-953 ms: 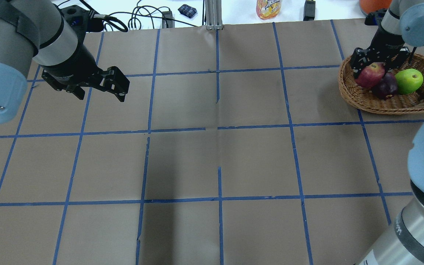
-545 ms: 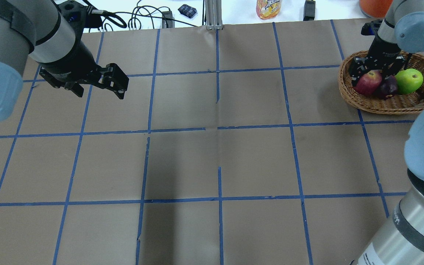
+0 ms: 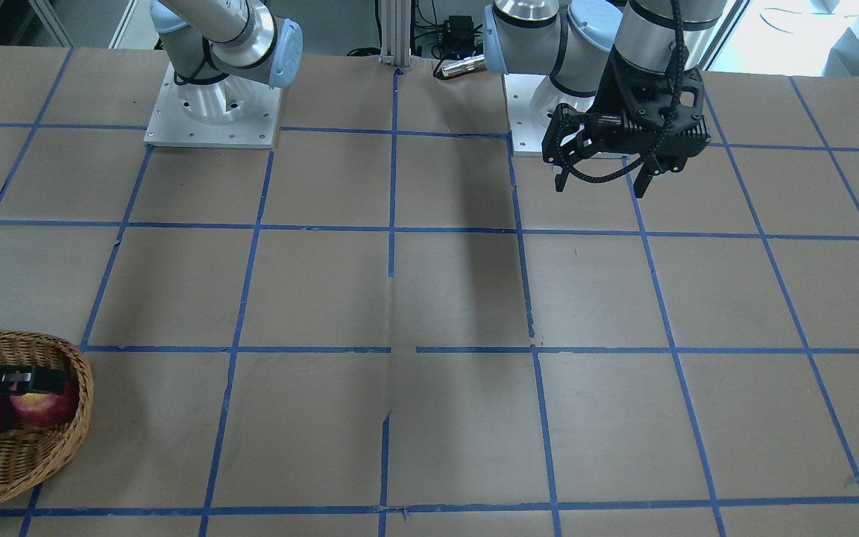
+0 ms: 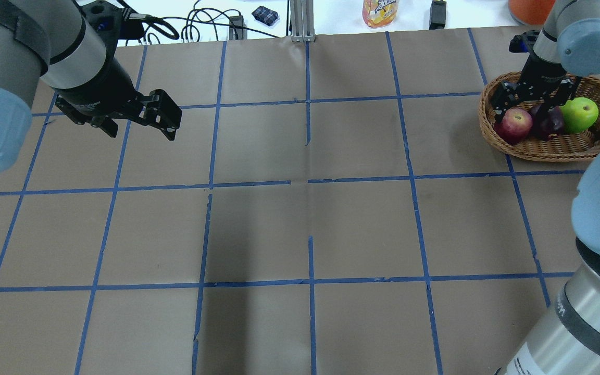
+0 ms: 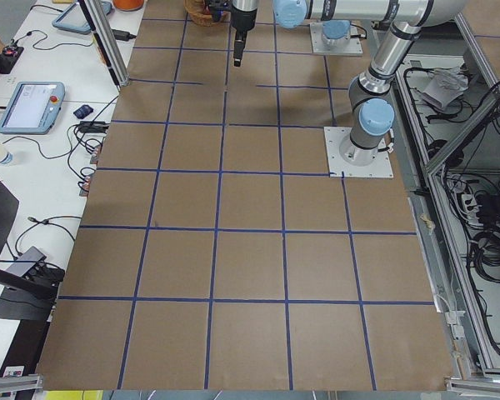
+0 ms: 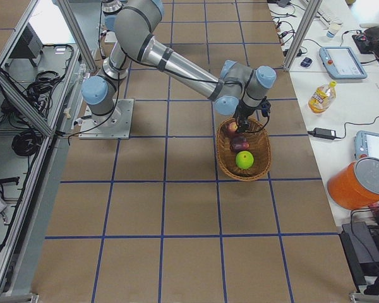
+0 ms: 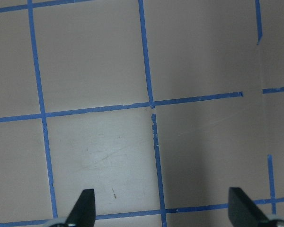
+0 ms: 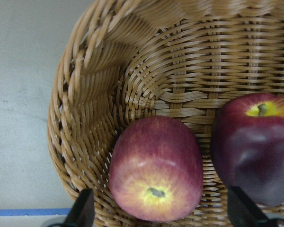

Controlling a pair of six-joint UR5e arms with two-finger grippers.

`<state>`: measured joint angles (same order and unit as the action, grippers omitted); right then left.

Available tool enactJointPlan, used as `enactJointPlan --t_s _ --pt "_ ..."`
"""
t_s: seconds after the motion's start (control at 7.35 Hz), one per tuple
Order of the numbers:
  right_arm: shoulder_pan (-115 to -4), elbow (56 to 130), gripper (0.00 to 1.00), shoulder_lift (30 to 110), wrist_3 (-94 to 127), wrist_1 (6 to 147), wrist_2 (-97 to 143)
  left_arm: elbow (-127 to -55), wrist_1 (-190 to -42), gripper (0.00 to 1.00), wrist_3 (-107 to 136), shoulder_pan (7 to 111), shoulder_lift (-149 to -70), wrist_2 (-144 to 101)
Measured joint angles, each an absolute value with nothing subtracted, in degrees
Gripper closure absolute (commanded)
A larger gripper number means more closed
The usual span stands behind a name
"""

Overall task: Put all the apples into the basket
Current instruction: 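Release the red-yellow apple in the basket and open the right gripper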

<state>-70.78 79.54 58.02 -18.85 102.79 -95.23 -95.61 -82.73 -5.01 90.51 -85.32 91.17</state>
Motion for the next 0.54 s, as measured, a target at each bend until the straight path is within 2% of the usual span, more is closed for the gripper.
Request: enactJointPlan --t_s 0.54 --pt "-73.56 80.73 0.00 69.32 -15.81 93.88 -94.71 -95.67 -82.84 0.00 -5.01 90.53 -84.97 91.29"
